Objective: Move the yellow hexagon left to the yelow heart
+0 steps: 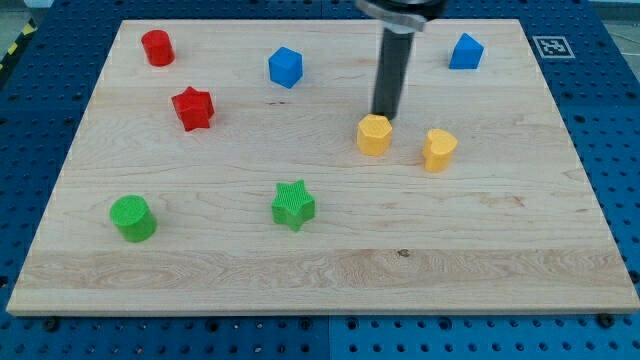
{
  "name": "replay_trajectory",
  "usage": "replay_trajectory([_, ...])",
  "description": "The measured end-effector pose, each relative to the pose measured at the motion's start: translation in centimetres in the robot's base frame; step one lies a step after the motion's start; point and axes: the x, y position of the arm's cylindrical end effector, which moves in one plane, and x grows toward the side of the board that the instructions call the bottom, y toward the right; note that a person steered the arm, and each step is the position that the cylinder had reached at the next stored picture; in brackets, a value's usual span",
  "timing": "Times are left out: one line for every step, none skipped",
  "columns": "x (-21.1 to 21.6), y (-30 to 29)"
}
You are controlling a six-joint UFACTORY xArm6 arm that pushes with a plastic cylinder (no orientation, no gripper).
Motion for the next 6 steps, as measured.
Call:
replay_trajectory([-2.4, -3.0])
replay_trajectory([-0.3, -3.4])
replay_trajectory([1.2, -3.3])
replay_trajectory([1.9, -3.4])
replay_trajectory([3.1, -0.5])
replay_trajectory([3.2, 1.8])
